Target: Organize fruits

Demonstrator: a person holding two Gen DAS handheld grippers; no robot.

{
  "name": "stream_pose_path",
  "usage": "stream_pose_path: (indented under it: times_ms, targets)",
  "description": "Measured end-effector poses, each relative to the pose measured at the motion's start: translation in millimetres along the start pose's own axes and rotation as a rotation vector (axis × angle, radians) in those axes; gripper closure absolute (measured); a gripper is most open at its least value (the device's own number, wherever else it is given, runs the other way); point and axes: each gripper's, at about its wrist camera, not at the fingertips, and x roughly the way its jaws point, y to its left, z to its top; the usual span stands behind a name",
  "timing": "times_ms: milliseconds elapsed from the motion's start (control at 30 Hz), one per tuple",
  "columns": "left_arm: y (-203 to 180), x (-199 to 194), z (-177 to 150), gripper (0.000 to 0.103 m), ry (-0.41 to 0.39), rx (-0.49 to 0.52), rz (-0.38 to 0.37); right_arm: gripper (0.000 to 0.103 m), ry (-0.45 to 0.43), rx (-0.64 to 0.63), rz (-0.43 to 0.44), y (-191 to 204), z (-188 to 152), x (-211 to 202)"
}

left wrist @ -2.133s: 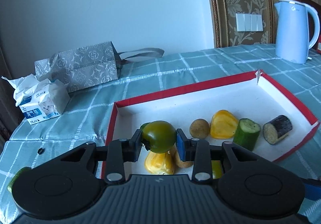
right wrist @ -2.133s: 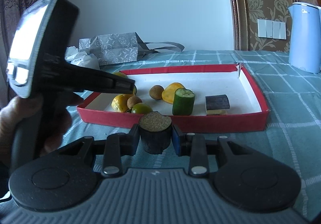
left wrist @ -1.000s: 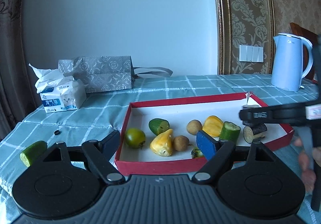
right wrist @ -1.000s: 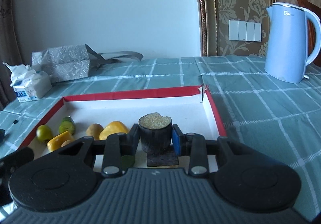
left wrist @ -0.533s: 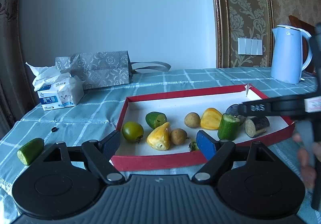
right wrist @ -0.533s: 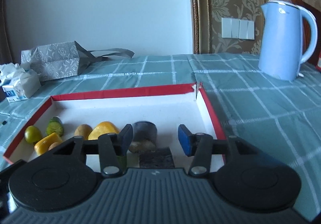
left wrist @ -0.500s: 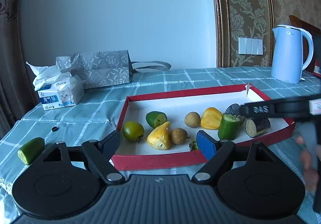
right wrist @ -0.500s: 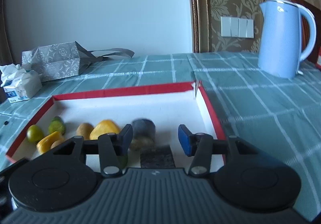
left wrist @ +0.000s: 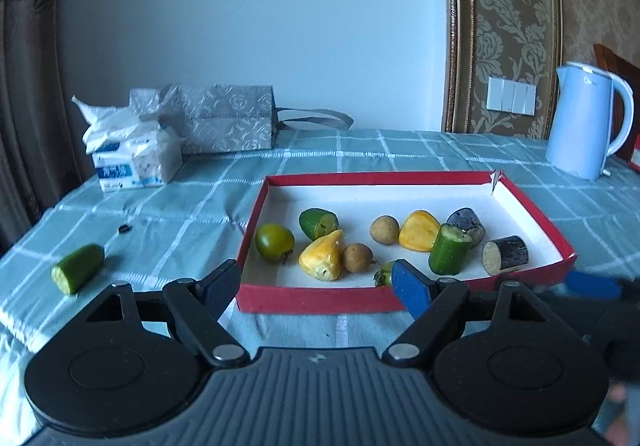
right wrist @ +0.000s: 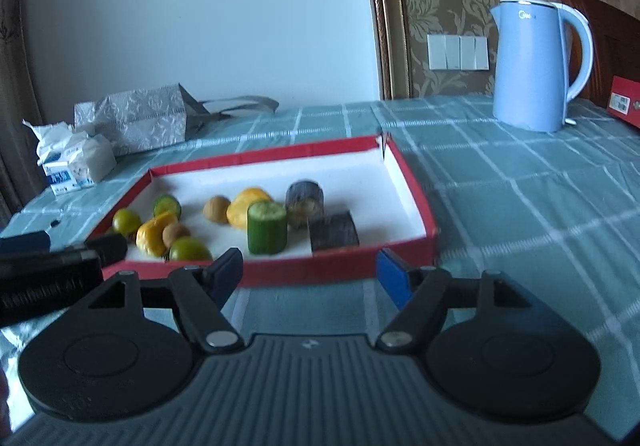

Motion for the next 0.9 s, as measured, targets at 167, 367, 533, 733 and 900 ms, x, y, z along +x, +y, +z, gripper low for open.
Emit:
stream_pose_path:
  times_ms: [167,367,533,733,900]
  targets:
    - [2,-12,-1,0.02,-0.017,-0.011,0.024,0.031,0.022,-0.008,-0.001,10,-8,-3]
    - [2,-22,-1,0.02,-0.033,-0.011,0.033,0.029,0.034,-0.013,-0.008,20,-11,-5]
    - [0,-27,0,0.02,-0.043,0.0,0.026,0.027,0.031,-0.025,-0.002,31,-13,-8]
    - [-2,-29,2,0.02,-0.044,0.009,0.01,0.024,0.025,-0.04,0.005,38,-14,-10]
    - [-8,-31,3,0.02,-0.049,0.033,0.018,0.024,0.02,-0.04,0.006,41,-13,-11]
